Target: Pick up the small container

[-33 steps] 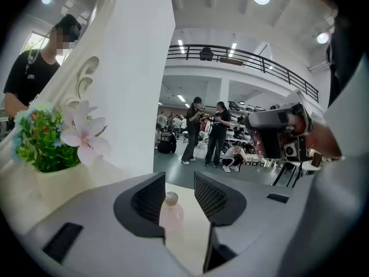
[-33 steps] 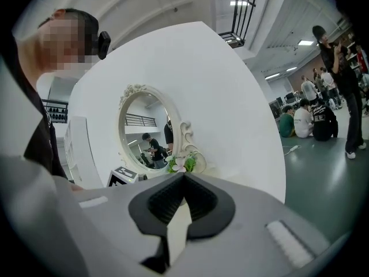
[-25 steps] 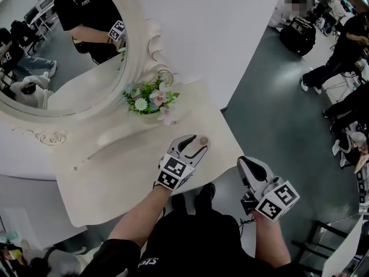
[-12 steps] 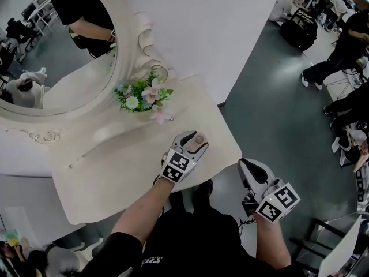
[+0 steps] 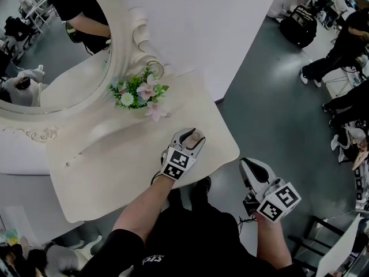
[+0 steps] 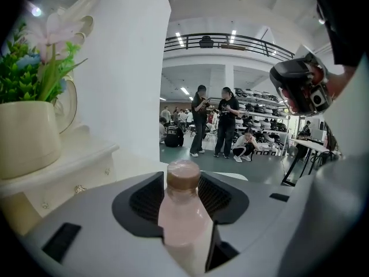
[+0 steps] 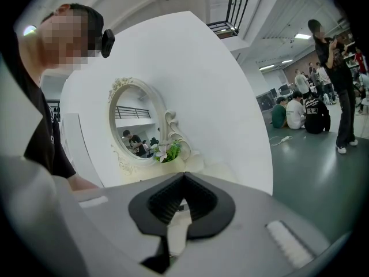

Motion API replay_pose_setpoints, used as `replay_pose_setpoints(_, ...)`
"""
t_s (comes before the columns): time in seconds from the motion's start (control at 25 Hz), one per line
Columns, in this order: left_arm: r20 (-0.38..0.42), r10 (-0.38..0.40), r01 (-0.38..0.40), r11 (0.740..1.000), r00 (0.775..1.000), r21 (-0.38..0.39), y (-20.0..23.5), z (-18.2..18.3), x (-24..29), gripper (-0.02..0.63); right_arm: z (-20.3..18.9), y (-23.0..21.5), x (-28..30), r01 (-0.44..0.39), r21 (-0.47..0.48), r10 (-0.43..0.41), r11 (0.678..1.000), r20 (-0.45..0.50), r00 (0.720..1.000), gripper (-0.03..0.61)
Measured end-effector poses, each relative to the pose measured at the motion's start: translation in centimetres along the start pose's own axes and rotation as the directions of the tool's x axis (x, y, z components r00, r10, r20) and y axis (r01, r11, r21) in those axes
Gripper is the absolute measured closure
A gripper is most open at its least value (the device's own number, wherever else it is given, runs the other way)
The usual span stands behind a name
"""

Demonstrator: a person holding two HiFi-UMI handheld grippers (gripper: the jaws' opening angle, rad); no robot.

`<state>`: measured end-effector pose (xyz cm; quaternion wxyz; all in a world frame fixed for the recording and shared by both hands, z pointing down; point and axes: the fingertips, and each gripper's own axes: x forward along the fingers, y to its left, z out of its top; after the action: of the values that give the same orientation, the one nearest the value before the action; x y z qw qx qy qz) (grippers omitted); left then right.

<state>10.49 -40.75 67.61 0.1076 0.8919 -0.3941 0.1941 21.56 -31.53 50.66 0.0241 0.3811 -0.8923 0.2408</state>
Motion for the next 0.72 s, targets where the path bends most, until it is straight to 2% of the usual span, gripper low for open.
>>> replay_pose_setpoints(0.28, 0.025, 0.007, -0.006, 1.000, 1.000, -0.020, 0.0, 0.2, 0.2, 0.435, 0.2, 0.3, -0.1, -0.022, -0.004, 0.022, 1.000, -0.004, 1.000, 0.568)
replay_pose_setpoints(0.56, -0.004, 0.052, -0.052, 0.998, 0.999, -0.037, 0.1, 0.3, 0.0, 0.457, 0.6, 0.8, 0.1, -0.047, -0.018, 0.047, 0.999, -0.001, 0.999, 0.568)
replay_pose_setpoints(0.72, -0.026, 0.051, -0.052, 0.998, 0.998, -0.048, 0.3, 0.5, -0.9, 0.468, 0.9, 1.4, 0.4, -0.062, -0.029, 0.062, 0.998, 0.006, 0.998, 0.568)
